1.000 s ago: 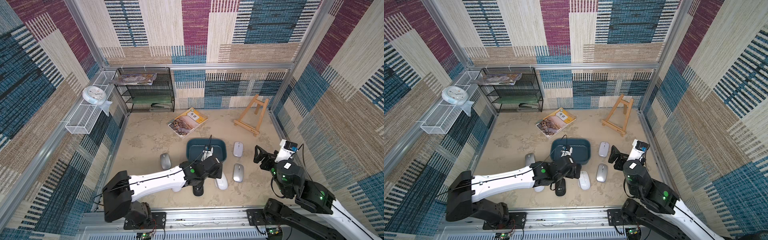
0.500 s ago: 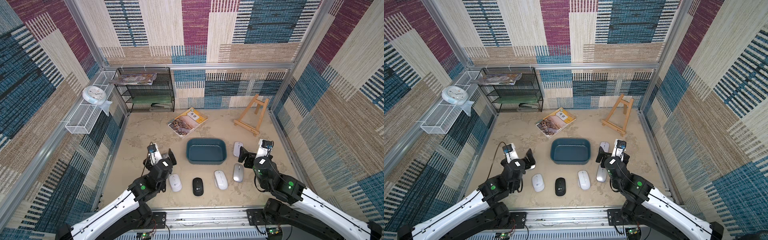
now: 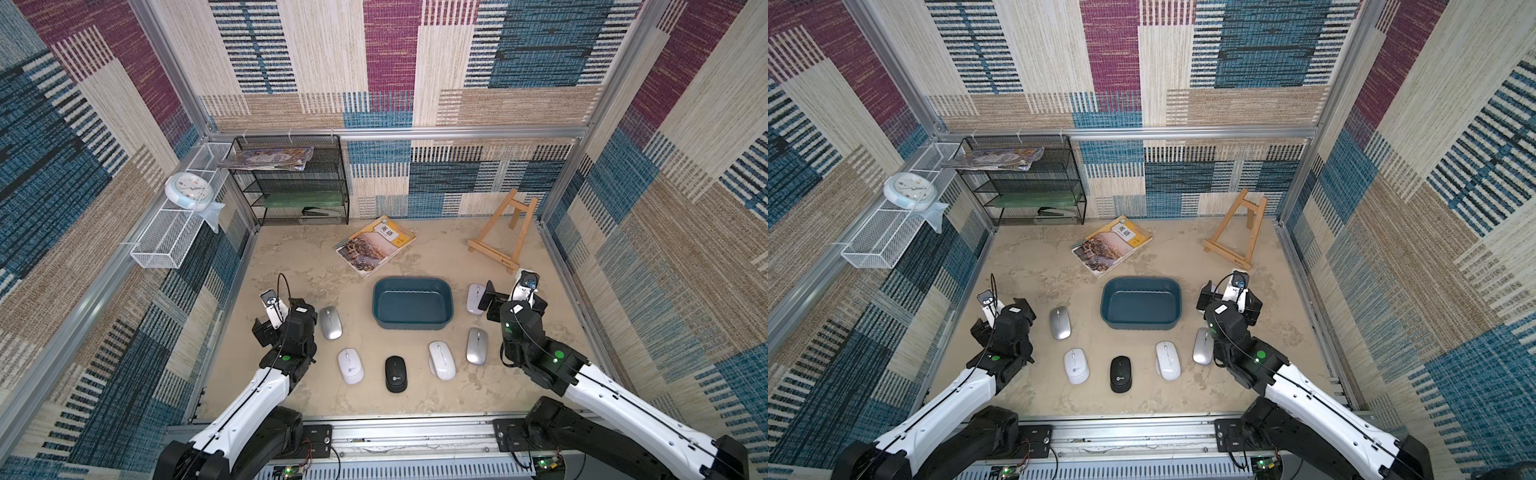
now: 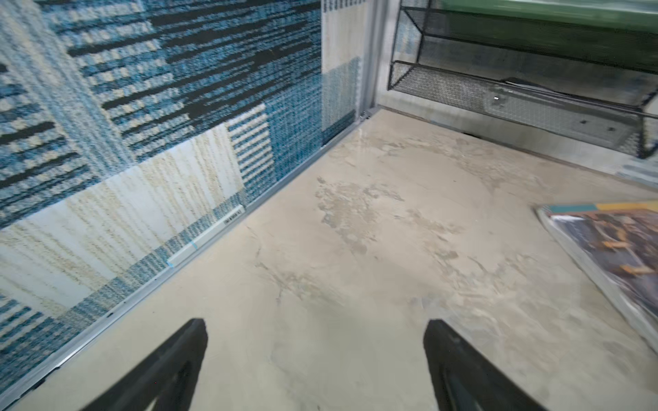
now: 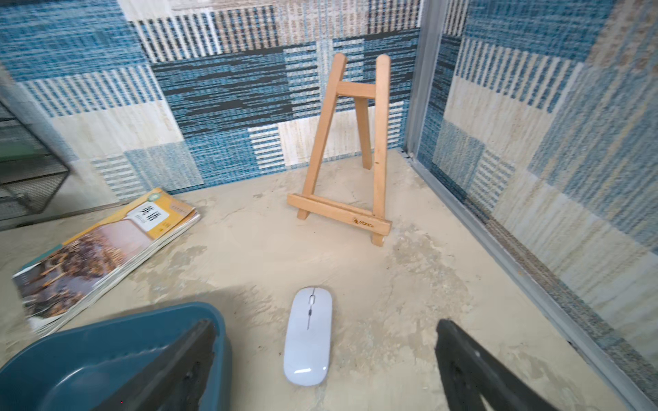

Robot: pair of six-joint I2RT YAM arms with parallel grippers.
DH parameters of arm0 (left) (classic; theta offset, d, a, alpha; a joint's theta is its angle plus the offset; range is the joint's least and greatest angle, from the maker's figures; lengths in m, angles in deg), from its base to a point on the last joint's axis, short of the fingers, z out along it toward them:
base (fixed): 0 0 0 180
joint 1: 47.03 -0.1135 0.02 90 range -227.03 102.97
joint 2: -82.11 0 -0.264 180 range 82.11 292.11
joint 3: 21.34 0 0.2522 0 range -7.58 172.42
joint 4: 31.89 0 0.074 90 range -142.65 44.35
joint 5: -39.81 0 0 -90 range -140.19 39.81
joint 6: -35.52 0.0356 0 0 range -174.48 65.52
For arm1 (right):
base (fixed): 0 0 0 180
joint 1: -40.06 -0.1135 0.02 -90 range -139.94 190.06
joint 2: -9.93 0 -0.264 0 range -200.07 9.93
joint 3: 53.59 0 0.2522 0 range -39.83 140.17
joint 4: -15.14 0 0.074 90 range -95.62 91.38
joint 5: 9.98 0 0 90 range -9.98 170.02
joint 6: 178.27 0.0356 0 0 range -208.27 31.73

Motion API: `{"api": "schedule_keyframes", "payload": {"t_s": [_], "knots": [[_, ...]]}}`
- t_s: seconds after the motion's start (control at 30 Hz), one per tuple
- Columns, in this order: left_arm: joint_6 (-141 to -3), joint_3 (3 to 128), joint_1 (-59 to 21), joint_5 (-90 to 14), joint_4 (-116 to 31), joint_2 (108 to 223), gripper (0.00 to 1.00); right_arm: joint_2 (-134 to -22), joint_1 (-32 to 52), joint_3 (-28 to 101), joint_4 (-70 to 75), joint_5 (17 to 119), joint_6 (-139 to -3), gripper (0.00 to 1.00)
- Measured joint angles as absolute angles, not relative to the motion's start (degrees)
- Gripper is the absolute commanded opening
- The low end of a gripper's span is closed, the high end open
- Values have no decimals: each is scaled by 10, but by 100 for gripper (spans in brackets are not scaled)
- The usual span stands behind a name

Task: Take out the mouse from the storage box
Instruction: Reset both arms

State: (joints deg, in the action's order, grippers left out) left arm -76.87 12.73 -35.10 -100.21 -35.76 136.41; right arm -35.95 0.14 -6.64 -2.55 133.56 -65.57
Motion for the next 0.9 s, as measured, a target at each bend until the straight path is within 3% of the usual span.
{"api": "schedule_keyframes", "payload": {"t_s": [0.17, 0.53, 0.73, 0.9], "knots": [[-749, 114, -426, -949, -267, 1441, 99, -415, 77, -82, 52, 1336, -692, 100], [-633, 117, -473, -737, -19, 1648, 99, -618, 196, -126, 259, 1355, -746, 99], [-600, 158, -486, -624, -5, 1697, 99, -672, 271, -201, 424, 1317, -788, 99], [-594, 163, -488, -595, 0, 1701, 99, -685, 314, -231, 528, 1249, -814, 99]]}}
